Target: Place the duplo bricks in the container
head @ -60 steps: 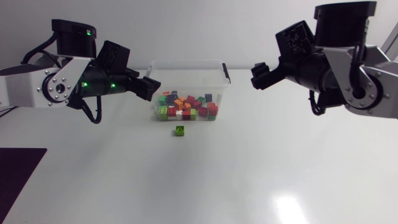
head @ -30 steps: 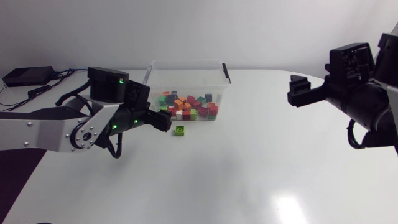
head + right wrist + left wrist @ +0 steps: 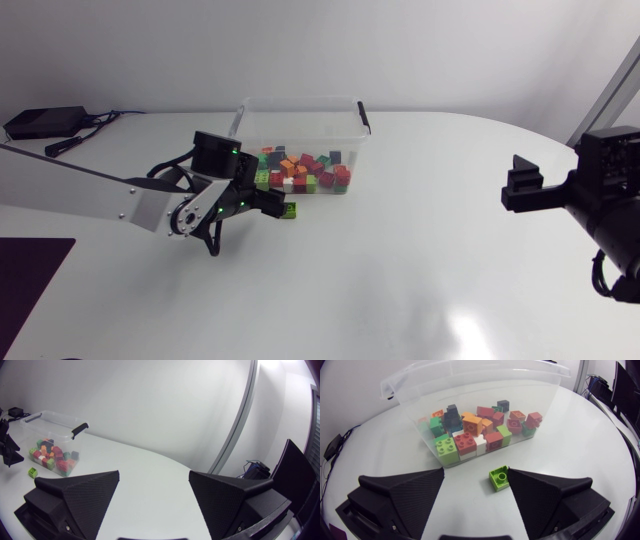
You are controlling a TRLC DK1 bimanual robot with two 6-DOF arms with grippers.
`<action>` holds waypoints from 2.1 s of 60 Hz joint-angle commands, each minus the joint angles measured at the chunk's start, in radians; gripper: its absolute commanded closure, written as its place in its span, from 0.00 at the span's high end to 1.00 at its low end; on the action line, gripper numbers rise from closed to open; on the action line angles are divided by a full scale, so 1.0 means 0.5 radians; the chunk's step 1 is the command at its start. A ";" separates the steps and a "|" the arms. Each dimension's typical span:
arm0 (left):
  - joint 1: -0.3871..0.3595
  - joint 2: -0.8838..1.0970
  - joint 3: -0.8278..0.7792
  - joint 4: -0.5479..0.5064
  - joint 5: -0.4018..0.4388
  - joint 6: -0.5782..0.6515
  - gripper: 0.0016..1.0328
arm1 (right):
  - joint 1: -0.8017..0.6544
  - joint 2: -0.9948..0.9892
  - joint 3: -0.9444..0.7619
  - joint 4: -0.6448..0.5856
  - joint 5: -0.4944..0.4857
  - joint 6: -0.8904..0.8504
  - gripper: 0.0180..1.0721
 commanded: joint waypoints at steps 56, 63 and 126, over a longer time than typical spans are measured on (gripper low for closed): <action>-0.163 0.590 0.476 -0.218 -0.167 -0.393 0.73 | -0.214 -0.843 -0.530 -0.255 0.026 0.064 0.95; -0.142 0.547 0.464 -0.221 -0.176 -0.436 0.73 | -0.221 -0.873 -0.542 -0.276 0.026 0.064 0.95; -0.185 0.609 0.452 -0.163 -0.164 -0.488 0.57 | -0.214 -1.334 -0.812 -0.304 0.011 0.052 0.95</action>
